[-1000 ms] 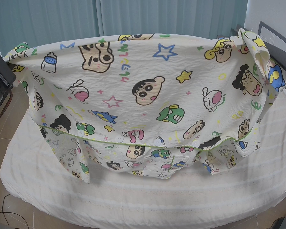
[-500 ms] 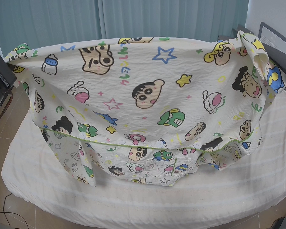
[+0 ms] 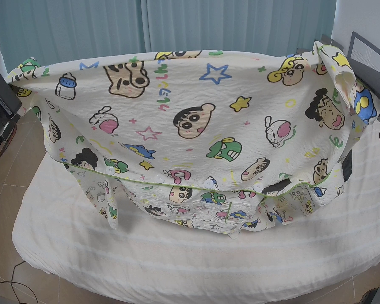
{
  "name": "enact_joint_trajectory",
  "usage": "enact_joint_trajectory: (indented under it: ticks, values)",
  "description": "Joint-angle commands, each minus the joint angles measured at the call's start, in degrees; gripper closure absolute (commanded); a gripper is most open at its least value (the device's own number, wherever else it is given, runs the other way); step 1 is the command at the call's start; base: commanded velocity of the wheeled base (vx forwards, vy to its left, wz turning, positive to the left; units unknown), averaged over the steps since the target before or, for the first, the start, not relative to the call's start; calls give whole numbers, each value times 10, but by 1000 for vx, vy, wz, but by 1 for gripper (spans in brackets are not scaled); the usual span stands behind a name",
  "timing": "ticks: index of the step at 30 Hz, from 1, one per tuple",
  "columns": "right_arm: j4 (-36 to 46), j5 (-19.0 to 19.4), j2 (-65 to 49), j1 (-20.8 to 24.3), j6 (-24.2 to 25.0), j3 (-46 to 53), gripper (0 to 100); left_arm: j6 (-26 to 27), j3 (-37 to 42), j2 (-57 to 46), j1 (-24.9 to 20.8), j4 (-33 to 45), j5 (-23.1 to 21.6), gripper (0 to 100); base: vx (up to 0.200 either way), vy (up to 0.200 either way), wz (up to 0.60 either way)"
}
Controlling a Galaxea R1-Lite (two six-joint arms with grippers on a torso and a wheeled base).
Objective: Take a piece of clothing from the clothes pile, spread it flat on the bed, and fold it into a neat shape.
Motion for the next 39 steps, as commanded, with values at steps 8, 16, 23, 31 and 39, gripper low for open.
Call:
enact_joint_trajectory:
  ticks: [8,16,23,31,39]
  values:
    - [0,1,1,0,-1,0,100,0,1,-5,13,0,0,100,0,200,0]
    - [-1,2,10,0,-2,-8,100,39,17,-8,13,-3,0,100,0,200,0]
    - [-2,6,20,2,-3,-16,100,49,23,-8,14,-6,1,100,0,200,0]
    - [-3,9,23,6,-3,-16,100,49,23,-9,14,-6,3,100,0,200,0]
    - [-3,9,20,7,-3,-15,100,48,29,-13,14,-4,4,100,0,125,0]
